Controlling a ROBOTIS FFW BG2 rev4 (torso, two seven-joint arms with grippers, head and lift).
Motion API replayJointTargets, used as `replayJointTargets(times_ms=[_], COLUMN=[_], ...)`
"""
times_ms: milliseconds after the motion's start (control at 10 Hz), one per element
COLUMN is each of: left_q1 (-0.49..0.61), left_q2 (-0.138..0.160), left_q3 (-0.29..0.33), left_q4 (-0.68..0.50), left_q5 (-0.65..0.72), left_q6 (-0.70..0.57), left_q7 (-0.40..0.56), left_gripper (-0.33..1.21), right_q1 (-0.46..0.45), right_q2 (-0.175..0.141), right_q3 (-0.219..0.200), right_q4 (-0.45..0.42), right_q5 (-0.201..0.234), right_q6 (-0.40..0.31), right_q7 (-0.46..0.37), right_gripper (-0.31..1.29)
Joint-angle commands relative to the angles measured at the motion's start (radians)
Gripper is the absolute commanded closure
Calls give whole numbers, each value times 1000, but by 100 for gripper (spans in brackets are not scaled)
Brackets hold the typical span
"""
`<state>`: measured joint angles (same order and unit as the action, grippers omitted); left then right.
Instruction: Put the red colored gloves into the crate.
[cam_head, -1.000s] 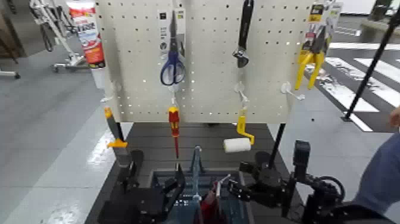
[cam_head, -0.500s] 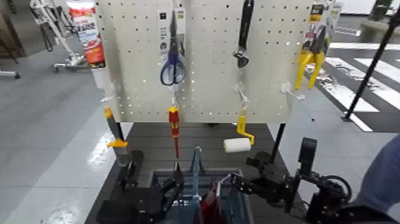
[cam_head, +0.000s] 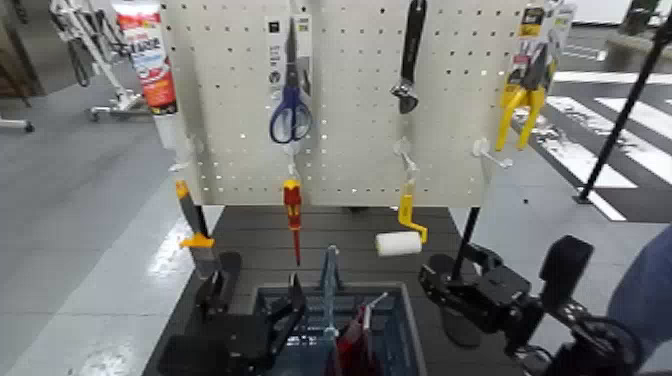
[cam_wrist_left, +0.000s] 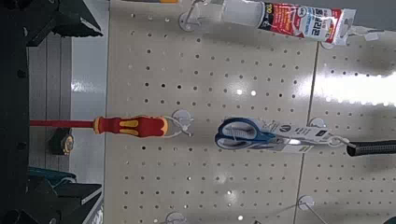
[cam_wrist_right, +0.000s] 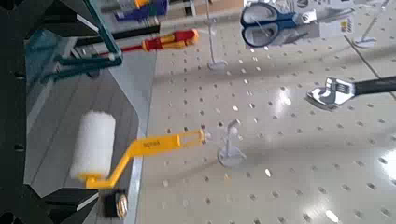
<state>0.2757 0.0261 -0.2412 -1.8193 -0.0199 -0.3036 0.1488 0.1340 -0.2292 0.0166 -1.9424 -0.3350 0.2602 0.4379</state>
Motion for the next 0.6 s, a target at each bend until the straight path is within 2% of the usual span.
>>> replayJointTargets(times_ms=[100,200,400,600], left_q1=[3,5,8,13], left_q2=[0,0,-2,-3], left_q3=[2,2,3,6], left_q4=[-3,-3,-6,-9], left_q5=[0,-2,-3,-5], left_q6=[0,1,0,0], left_q7=[0,0,3,9], left_gripper=[12,12,12,12], right_q1=[144,193,292,351], right_q2=[28,28,39,44], right_q3=[-56,-66,-81,-101], right_q4=[-109,-124,-182,-194], right_q5=[93,99,176,191], right_q6=[-124,-165,-228,-248], right_q7=[-107,-151,-268,-278], right_gripper=[9,9,9,9])
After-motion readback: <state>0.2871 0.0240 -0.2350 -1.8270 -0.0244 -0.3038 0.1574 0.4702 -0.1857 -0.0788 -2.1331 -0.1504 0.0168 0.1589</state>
